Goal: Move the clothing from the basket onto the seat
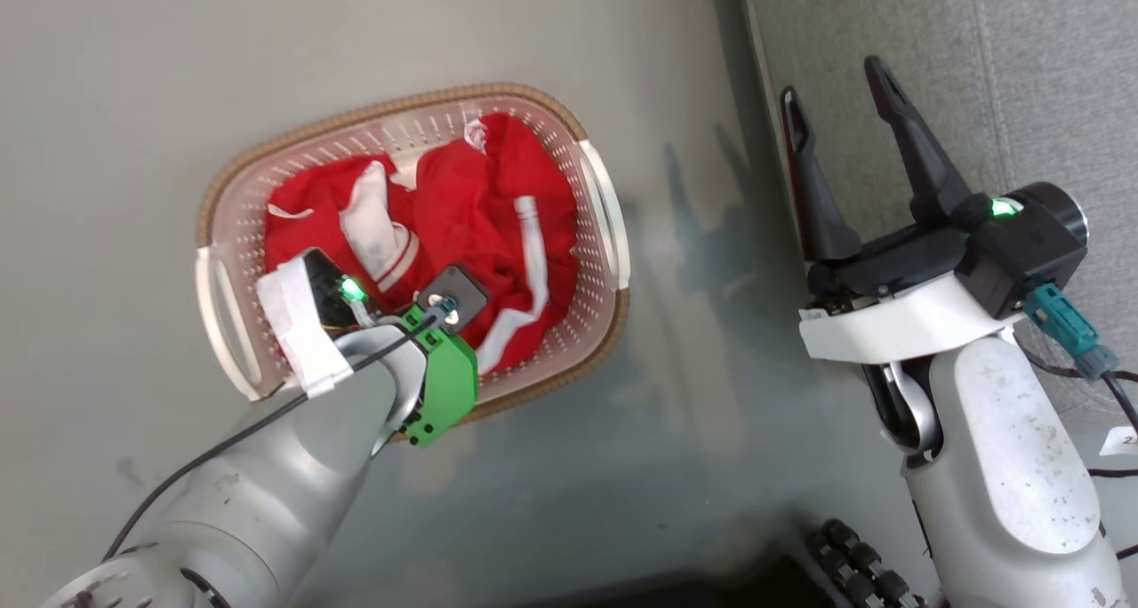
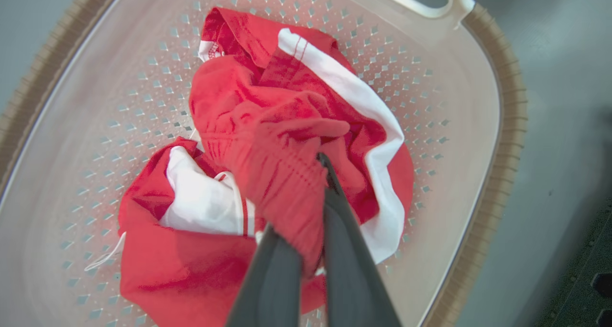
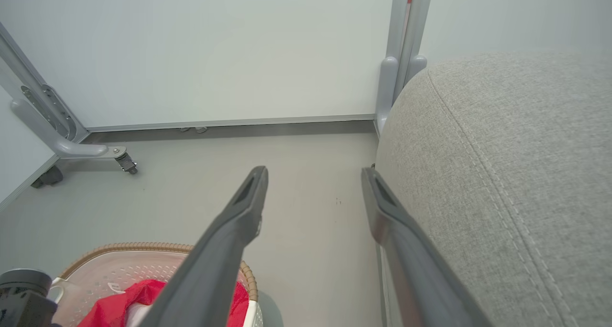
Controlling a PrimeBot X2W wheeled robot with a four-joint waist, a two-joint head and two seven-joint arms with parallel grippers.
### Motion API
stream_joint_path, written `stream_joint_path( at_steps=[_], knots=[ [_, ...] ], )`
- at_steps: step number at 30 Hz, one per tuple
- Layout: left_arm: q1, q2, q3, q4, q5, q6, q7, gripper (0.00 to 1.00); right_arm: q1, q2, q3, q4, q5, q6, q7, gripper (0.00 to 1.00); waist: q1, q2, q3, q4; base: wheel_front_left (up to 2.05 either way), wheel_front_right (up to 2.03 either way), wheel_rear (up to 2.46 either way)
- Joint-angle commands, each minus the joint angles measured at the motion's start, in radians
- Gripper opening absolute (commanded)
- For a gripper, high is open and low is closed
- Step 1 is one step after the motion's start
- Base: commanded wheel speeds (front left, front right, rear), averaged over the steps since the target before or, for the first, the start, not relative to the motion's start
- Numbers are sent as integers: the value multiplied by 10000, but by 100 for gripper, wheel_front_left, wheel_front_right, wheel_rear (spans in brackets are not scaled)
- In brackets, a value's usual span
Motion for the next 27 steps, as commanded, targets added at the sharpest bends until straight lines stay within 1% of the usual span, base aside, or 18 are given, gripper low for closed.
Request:
stream_joint_path(
  at_steps=[1,10,14,20,27],
  knots=[
    [168,-24,-101,-94,-125,10,-104,0,154,-40,-13,89,-34,-3,-46,100,0,0,-790,348,0,0,0],
    [530,-149,-444,-762,-937,10,-538,0,579,-40,-50,460,-117,-3,-47,100,0,0,-2134,697,0,0,0],
    [686,-81,-484,-1205,-1217,10,-615,0,844,-41,-80,619,-128,-3,-46,100,0,0,-2686,841,0,0,0],
    [906,260,73,-2497,-1119,10,-599,0,1230,-40,-200,828,-121,-3,-46,100,0,0,-3434,1053,0,0,0],
    [1459,516,1388,-3888,-716,30,-593,0,1671,-40,-304,1002,-101,-3,-46,100,0,0,-4216,1230,0,0,0]
  ],
)
